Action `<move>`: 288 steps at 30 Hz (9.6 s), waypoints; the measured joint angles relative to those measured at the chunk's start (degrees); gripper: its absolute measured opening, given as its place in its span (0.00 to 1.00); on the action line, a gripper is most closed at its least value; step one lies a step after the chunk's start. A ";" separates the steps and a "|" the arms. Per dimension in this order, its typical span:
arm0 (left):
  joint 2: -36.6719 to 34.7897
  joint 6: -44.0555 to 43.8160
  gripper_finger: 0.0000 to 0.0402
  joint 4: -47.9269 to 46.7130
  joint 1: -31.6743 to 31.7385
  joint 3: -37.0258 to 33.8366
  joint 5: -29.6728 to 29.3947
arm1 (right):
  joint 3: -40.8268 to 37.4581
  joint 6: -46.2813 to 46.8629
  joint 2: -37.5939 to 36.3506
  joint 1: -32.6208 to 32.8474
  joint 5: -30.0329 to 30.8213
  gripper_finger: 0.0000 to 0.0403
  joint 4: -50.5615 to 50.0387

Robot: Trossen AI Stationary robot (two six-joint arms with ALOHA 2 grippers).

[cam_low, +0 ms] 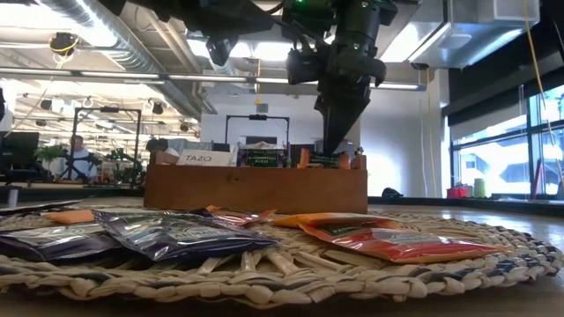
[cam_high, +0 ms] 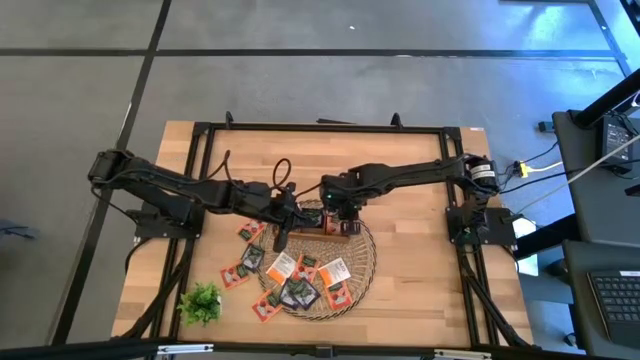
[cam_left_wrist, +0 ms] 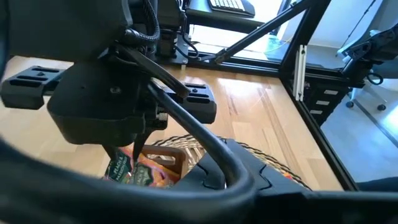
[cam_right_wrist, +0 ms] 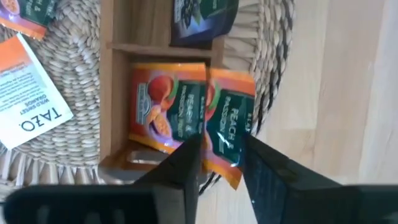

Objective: Pick & Place Tea
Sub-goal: Put the orange tea bag into the right slot of the wooden organizer, then put the right white tea bag into the left slot of the wooden organizer, then put the orange tea bag into the right slot of the wooden organizer

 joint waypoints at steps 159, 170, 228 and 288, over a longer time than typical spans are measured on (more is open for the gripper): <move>40.57 -1.90 0.00 -8.57 -14.53 19.06 -8.83 | -48.15 67.26 -8.79 21.85 -4.04 0.19 79.78; 39.28 -2.37 0.00 -9.42 -14.47 18.88 -6.70 | -48.15 63.83 -8.80 21.85 -4.10 0.05 80.43; -2.78 -27.45 0.00 -72.03 -27.02 18.73 -30.40 | 28.10 -3.01 16.72 2.36 -6.46 0.01 2.93; 31.58 -0.36 0.00 -0.16 -22.07 18.73 -23.78 | -33.74 13.79 -11.58 28.08 3.01 0.17 48.86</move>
